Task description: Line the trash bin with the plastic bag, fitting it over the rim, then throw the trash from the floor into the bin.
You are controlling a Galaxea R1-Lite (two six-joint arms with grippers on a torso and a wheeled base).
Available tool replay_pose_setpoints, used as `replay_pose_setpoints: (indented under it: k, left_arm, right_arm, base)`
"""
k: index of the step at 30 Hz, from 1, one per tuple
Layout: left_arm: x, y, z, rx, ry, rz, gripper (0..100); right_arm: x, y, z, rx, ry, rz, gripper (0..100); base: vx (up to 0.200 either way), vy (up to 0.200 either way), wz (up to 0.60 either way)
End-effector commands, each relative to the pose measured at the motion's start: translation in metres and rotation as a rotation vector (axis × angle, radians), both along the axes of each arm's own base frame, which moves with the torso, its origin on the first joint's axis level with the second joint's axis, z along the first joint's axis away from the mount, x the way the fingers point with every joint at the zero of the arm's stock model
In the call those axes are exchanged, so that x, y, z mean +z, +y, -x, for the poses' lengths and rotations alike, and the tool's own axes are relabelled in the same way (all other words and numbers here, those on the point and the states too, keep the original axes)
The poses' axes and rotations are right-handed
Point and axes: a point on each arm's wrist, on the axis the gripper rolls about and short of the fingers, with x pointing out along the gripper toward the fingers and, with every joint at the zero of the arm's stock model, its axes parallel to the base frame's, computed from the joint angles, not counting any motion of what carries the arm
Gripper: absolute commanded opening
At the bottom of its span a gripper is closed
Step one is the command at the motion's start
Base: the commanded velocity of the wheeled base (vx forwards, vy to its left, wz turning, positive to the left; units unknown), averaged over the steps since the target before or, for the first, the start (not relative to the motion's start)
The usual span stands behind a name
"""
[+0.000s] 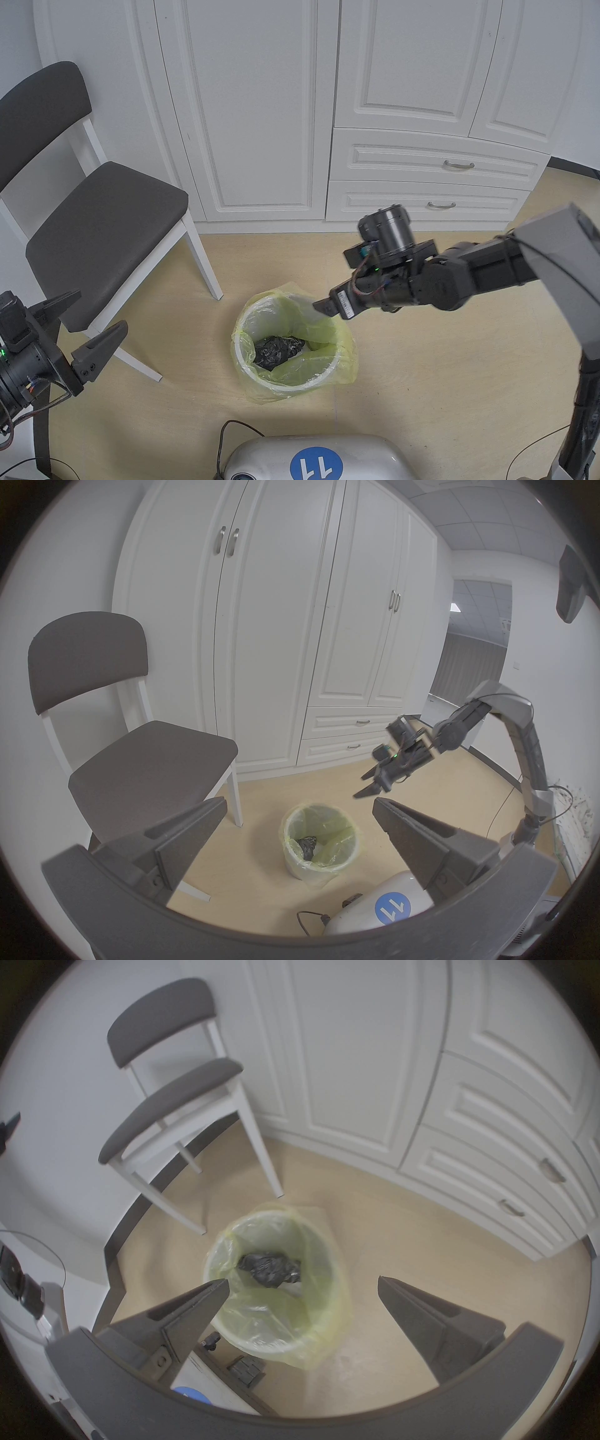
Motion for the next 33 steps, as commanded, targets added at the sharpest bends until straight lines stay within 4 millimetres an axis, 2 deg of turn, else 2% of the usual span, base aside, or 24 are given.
replay_pose_setpoints:
  k: [1, 5, 6, 7, 8, 10, 14, 15, 16, 17, 20, 22, 23, 24, 25, 26, 28, 29, 30, 31, 32, 33]
  left_arm:
    - [0.004, 0.005, 0.018, 0.004, -0.087, 0.025, 100]
    - [0.010, 0.007, 0.025, 0.010, -0.138, 0.037, 100]
    - [0.017, 0.009, 0.033, 0.022, -0.206, 0.056, 100]
    - [0.017, 0.010, 0.034, 0.025, -0.212, 0.057, 100]
    - [0.024, 0.015, 0.051, 0.063, -0.298, 0.084, 100]
    - [0.033, 0.020, 0.068, 0.113, -0.385, 0.115, 100]
    - [0.053, 0.023, 0.078, 0.133, -0.461, 0.141, 100]
    - [0.070, 0.025, 0.082, 0.142, -0.514, 0.160, 100]
    - [0.070, 0.025, 0.082, 0.142, -0.514, 0.160, 100]
    - [0.087, 0.026, 0.087, 0.154, -0.556, 0.176, 100]
    - [0.110, 0.029, 0.096, 0.179, -0.588, 0.182, 100]
    - [0.125, 0.030, 0.102, 0.202, -0.597, 0.189, 100]
    - [0.125, 0.030, 0.102, 0.202, -0.597, 0.189, 100]
    - [0.146, 0.031, 0.105, 0.238, -0.629, 0.217, 100]
    - [0.157, 0.031, 0.104, 0.272, -0.639, 0.259, 100]
    - [0.164, 0.031, 0.105, 0.285, -0.646, 0.289, 100]
    - [0.181, 0.031, 0.109, 0.288, -0.679, 0.332, 100]
    - [0.181, 0.031, 0.109, 0.288, -0.679, 0.332, 100]
    - [0.196, 0.031, 0.110, 0.288, -0.708, 0.314, 100]
    - [0.196, 0.031, 0.110, 0.288, -0.708, 0.314, 100]
    - [0.206, 0.031, 0.108, 0.323, -0.708, 0.243, 100]
    - [0.210, 0.031, 0.106, 0.341, -0.702, 0.196, 100]
  right_arm:
    - [0.080, -0.075, 0.040, -0.178, -0.214, -0.146, 100]
    - [0.085, -0.101, 0.056, -0.259, -0.268, -0.229, 100]
    - [0.085, -0.119, 0.074, -0.308, -0.301, -0.243, 100]
    - [0.084, -0.120, 0.076, -0.310, -0.305, -0.242, 100]
    - [0.091, -0.140, 0.097, -0.334, -0.367, -0.270, 100]
    - [0.103, -0.157, 0.117, -0.354, -0.445, -0.308, 100]
    - [0.116, -0.178, 0.137, -0.408, -0.523, -0.333, 100]
    - [0.121, -0.186, 0.154, -0.411, -0.551, -0.336, 100]
    - [0.121, -0.187, 0.155, -0.411, -0.553, -0.335, 100]
    - [0.131, -0.194, 0.178, -0.396, -0.621, -0.310, 100]
    - [0.151, -0.207, 0.203, -0.391, -0.742, -0.250, 100]
    - [0.165, -0.215, 0.214, -0.414, -0.805, -0.255, 100]
    - [0.165, -0.215, 0.214, -0.414, -0.805, -0.255, 100]
    - [0.180, -0.221, 0.226, -0.439, -0.864, -0.267, 100]
    - [0.191, -0.226, 0.233, -0.460, -0.902, -0.272, 100]
    - [0.196, -0.228, 0.235, -0.472, -0.917, -0.272, 100]
    - [0.220, -0.236, 0.245, -0.518, -0.973, -0.263, 100]
    - [0.220, -0.236, 0.245, -0.518, -0.973, -0.263, 100]
    - [0.245, -0.241, 0.255, -0.550, -1.013, -0.260, 100]
    - [0.245, -0.241, 0.255, -0.550, -1.013, -0.260, 100]
    - [0.268, -0.243, 0.264, -0.562, -1.034, -0.266, 100]
    - [0.278, -0.243, 0.267, -0.563, -1.047, -0.272, 100]
  base:
    - [0.000, 0.000, 0.00]
    - [0.000, 0.000, 0.00]
    - [0.000, 0.000, 0.00]
    - [0.000, 0.000, 0.00]
    - [0.000, 0.000, 0.00]
    - [0.000, 0.000, 0.00]
    - [0.000, 0.000, 0.00]
    - [0.000, 0.000, 0.00]
    - [0.000, 0.000, 0.00]
    - [0.000, 0.000, 0.00]
    - [0.000, 0.000, 0.00]
    - [0.000, 0.000, 0.00]
    - [0.000, 0.000, 0.00]
    - [0.000, 0.000, 0.00]
    - [0.000, 0.000, 0.00]
    - [0.000, 0.000, 0.00]
    - [0.000, 0.000, 0.00]
    - [0.000, 0.000, 0.00]
    - [0.000, 0.000, 0.00]
    - [0.000, 0.000, 0.00]
    - [0.000, 0.000, 0.00]
    - [0.000, 0.000, 0.00]
